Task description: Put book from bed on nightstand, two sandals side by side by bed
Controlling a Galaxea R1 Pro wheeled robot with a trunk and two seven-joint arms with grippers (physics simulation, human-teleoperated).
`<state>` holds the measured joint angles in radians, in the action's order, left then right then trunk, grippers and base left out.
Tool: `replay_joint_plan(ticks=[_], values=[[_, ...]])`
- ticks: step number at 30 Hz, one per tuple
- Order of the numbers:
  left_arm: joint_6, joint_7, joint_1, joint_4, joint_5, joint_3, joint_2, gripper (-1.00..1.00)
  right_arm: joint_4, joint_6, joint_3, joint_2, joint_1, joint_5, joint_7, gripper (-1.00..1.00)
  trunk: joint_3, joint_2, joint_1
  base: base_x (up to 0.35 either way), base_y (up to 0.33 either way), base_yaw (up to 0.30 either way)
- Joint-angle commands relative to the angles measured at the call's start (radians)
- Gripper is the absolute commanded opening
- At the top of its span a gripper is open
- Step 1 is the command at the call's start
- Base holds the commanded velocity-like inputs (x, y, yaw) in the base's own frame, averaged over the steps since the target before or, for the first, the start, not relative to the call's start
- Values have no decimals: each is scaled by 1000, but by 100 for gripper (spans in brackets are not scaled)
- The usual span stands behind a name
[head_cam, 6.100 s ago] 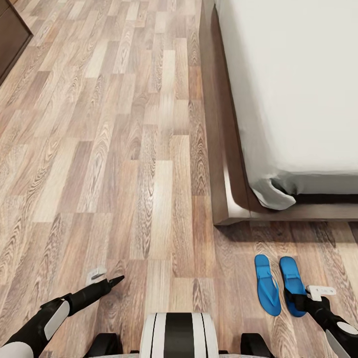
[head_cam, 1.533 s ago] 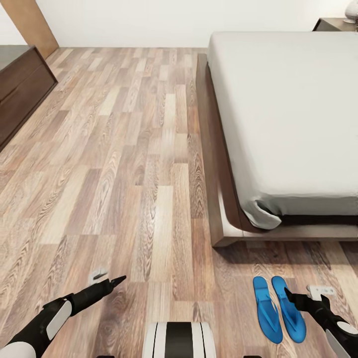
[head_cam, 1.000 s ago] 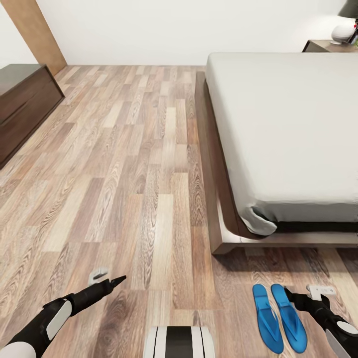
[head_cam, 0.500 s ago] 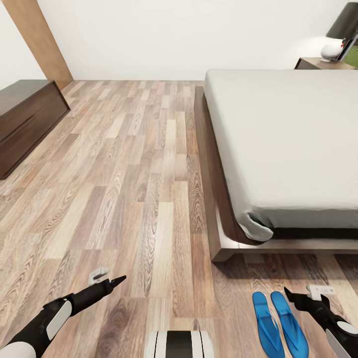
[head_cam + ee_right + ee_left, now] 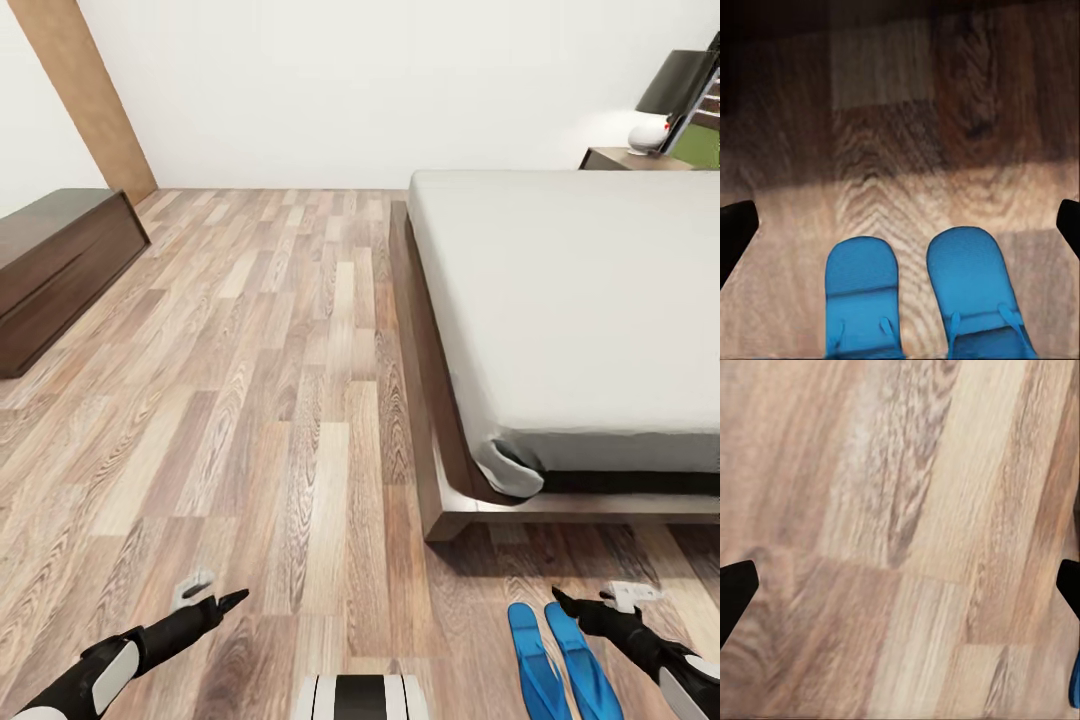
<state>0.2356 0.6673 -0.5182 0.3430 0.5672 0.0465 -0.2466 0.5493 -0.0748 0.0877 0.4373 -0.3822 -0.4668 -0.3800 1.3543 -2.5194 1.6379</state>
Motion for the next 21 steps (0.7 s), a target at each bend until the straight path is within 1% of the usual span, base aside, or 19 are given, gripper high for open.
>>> replay_joint_plan(ticks=[1,2,3,4,5,6,9,12,13,16,18,21], values=[[-18,1,0,-30,10,5,3,100,-27,9,7,1,0,-16,-48,100,-3,0,-1,0,0,0],[-55,1,0,-68,10,6,18,100,-70,27,7,1,0,-22,-115,100,-7,0,-1,0,0,0],[-65,1,0,-78,9,6,24,100,-84,31,7,1,0,-23,-135,100,-11,0,-1,0,0,0],[-82,1,0,-97,8,6,36,100,-112,37,7,1,0,-24,-170,100,-15,1,-2,0,0,0],[-88,1,0,-106,8,6,42,100,-126,39,7,1,0,-25,-183,100,-19,1,-2,0,0,0],[-102,1,0,-130,6,6,57,100,-166,43,8,1,0,-26,-208,100,-23,1,-3,0,0,0],[-115,1,0,-160,5,6,74,100,-217,41,10,1,0,-24,-225,100,-34,2,-4,0,0,0],[-150,0,0,-174,5,6,86,100,-243,38,13,-8,0,-21,-226,100,-46,3,-6,0,0,0],[-164,0,0,-177,5,6,88,100,-250,37,14,-16,0,-20,-225,100,-50,3,-6,0,0,0],[-193,-1,0,-192,5,6,91,100,-261,36,15,-58,0,-18,-223,100,-61,4,-7,0,0,0],[-199,-1,0,-196,5,6,91,100,-264,35,15,-71,0,-18,-222,100,-69,4,-8,0,0,0],[-203,-2,0,-199,5,7,93,100,-272,34,15,-81,0,-17,-220,100,-81,5,-10,0,0,0]])
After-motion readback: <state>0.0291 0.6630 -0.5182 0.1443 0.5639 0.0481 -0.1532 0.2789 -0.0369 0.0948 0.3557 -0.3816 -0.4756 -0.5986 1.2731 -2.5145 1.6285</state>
